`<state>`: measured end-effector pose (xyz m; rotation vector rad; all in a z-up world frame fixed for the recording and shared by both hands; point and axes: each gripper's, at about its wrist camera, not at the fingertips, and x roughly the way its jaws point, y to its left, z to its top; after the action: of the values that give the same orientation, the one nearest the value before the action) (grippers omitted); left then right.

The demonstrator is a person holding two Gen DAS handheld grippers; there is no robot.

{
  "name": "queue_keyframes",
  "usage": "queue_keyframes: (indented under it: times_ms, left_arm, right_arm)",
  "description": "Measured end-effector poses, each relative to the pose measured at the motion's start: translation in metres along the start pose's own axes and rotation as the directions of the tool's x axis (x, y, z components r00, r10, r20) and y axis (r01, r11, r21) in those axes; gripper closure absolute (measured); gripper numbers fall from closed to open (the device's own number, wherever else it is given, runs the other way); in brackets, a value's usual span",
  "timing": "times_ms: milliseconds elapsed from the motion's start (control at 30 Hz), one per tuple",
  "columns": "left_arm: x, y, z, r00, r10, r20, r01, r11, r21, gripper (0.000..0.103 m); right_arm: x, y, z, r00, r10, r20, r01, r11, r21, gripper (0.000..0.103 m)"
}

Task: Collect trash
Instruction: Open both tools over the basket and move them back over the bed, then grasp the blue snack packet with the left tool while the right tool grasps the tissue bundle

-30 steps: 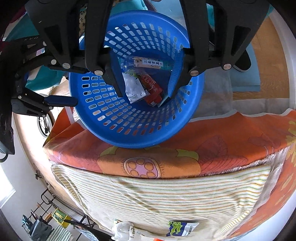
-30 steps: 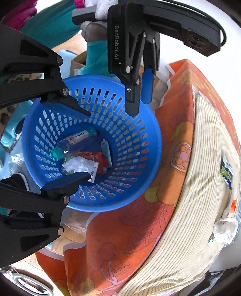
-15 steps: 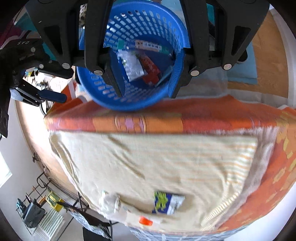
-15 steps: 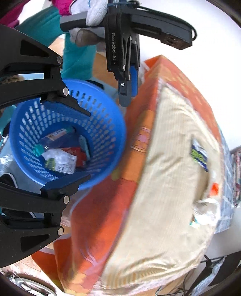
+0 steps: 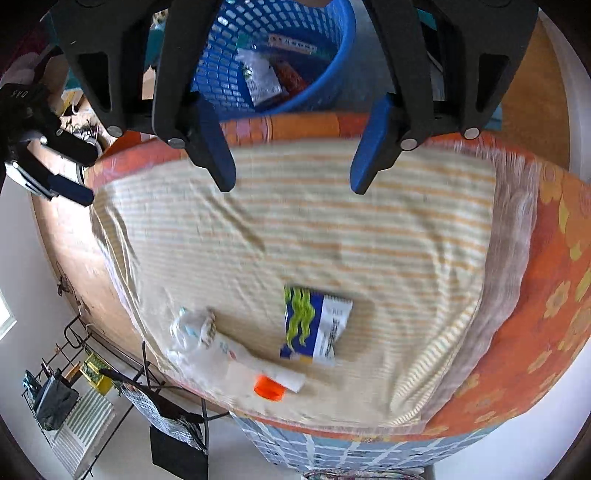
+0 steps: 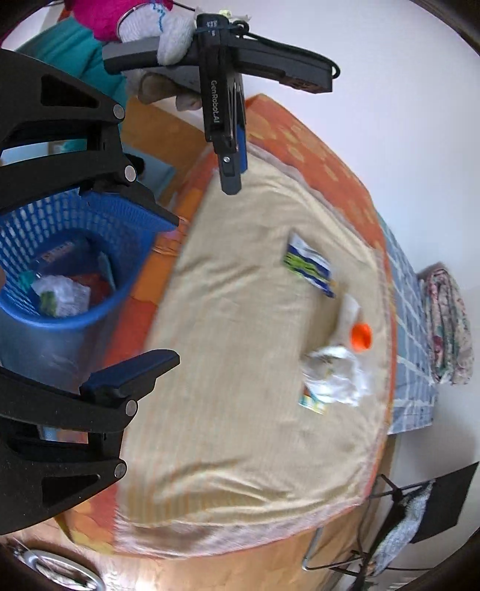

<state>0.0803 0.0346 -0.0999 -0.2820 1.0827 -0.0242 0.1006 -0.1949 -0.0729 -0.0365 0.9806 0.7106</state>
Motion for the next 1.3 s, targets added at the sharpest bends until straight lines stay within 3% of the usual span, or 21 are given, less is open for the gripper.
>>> queue_keyframes:
  times_ms: [333, 400, 600, 867, 1033, 1300]
  left_arm:
    - [0.029, -0.009, 0.05, 1.0, 0.014, 0.002, -0.015, 1.0, 0.014, 0.036]
    - [0.036, -0.009, 0.061, 1.0, 0.018, 0.001, -0.018, 1.0, 0.011, 0.036]
    - [0.066, -0.003, 0.088, 0.999, 0.026, -0.027, -0.027, 0.999, -0.018, 0.033]
    - [0.097, 0.016, 0.112, 0.997, 0.053, -0.051, -0.057, 0.996, -0.075, 0.033]
    - [0.107, 0.023, 0.123, 0.999, 0.015, -0.05, -0.022, 0.991, -0.135, 0.033]
    - [0.115, 0.015, 0.13, 0.999, 0.015, -0.049, -0.021, 0.993, -0.12, 0.033]
  right_arm:
    - [0.014, -0.031, 0.075, 0.996, -0.027, 0.085, 0.022, 0.998, 0.063, 0.03]
    - [0.022, -0.035, 0.089, 0.996, -0.026, 0.085, 0.019, 0.997, 0.075, 0.024]
    - [0.048, -0.058, 0.121, 0.995, -0.073, 0.06, 0.063, 0.985, 0.162, 0.024]
    - [0.082, -0.081, 0.145, 0.993, -0.119, 0.022, 0.112, 0.97, 0.215, 0.024]
    - [0.102, -0.093, 0.154, 0.993, -0.114, -0.001, 0.11, 0.957, 0.27, 0.024]
    - [0.122, -0.099, 0.16, 0.99, -0.136, -0.023, 0.137, 0.945, 0.295, 0.024]
